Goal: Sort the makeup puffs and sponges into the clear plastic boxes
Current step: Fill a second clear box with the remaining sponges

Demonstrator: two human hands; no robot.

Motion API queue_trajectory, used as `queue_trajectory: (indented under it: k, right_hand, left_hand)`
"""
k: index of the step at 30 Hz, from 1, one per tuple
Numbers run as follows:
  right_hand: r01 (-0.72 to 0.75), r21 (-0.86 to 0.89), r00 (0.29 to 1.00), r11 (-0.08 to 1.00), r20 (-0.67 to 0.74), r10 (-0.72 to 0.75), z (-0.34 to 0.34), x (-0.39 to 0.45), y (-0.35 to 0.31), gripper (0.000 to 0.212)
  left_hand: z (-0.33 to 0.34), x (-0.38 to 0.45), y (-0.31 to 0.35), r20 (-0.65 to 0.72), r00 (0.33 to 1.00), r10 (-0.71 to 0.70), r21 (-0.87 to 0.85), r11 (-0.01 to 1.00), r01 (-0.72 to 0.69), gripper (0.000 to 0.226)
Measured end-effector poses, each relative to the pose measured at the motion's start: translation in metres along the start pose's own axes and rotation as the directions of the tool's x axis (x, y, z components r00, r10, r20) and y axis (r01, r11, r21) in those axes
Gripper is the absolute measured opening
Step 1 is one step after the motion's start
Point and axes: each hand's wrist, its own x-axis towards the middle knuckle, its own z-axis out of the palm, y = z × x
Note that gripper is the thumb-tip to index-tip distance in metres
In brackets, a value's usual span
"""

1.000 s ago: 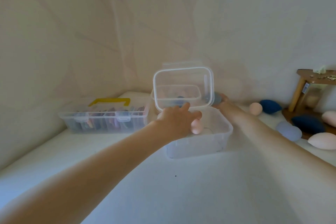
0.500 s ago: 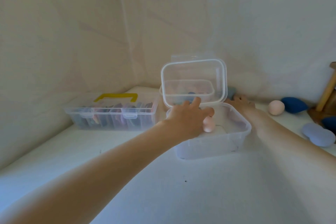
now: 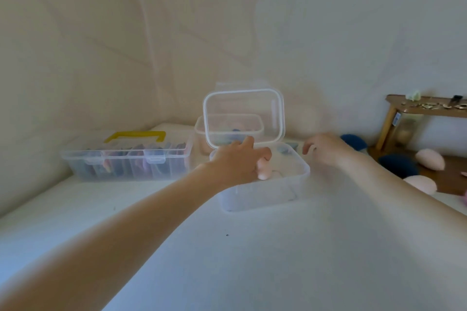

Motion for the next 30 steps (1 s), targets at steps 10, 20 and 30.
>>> queue_trajectory:
  k: [10,20,30]
  right_hand:
    - [-0.193,-0.158,0.981,0.968,-0.030,0.191,0.019,0.007,0.024,0.042]
    - [0.144,0.587,0.989,0.796,-0.116,-0.094,-0.081,-0.054,-0.015,0.034]
    - [0.300,0.096,0.950,0.949,0.066,-0.307,-0.048,-0.070,-0.040,0.021]
  left_hand:
    - [-0.001,0.004,0.018,-0.067,0.994,0.085,0.026,0.996,-0.083,0.042]
    - [-0.003,0.004,0.026,-0.027,0.997,0.078,0.005,0.997,-0.078,0.040]
    - [-0.007,0.003,0.028,0.018,0.996,0.092,0.082,0.992,-0.093,0.043]
